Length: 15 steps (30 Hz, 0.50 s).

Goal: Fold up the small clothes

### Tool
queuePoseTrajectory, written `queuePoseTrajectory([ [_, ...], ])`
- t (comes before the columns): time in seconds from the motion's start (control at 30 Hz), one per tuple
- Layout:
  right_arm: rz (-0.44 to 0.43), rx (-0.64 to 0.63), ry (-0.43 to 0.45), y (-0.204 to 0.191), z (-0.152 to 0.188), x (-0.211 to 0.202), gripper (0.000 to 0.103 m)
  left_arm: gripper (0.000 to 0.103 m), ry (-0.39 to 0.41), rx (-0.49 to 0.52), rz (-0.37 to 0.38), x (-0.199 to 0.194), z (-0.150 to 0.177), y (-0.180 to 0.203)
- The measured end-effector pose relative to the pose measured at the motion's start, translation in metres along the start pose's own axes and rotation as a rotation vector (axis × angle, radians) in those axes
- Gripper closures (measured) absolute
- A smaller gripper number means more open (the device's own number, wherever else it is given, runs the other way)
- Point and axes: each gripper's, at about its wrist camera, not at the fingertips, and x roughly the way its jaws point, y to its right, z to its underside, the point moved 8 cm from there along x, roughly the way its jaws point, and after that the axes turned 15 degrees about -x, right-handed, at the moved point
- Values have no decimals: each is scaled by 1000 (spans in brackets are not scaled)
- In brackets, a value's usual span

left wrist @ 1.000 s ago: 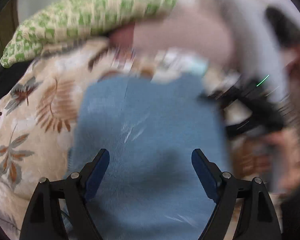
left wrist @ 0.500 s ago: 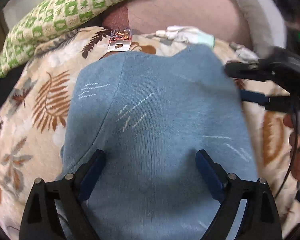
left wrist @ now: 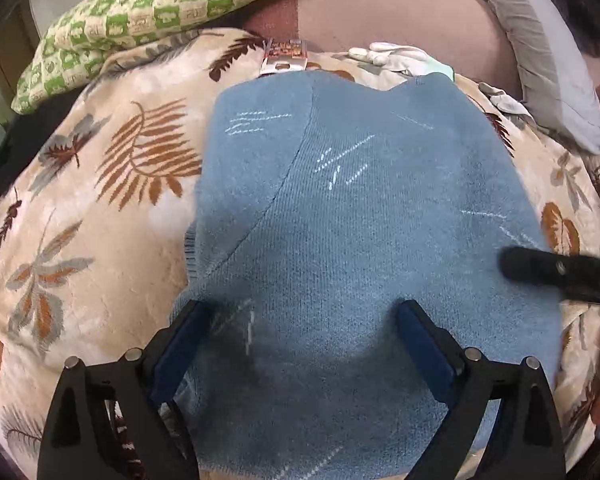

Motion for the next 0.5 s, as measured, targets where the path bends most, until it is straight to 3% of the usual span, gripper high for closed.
queuePoseTrajectory([
  [0.03,92,-100,7,-17,0,-9,59,5,2,3,3,0,0,0],
  [0.1,240,-250,19,-42,2,-18,62,4,7,8,-1,1,3,0],
  [0.17,341,-274,-55,-23,15,4,61,4,3,26,-24,3,6,3],
  [0.27,155,-19,-5,6,16,3,48,5,6,6,4,-12,0,4],
  [0.33,189,-85,-8,-4,15,-7,37,5,58,-31,62,-34,-6,1],
  [0.5,120,-62,104,-22,14,-50,32,5,163,-111,142,-81,-12,-38],
])
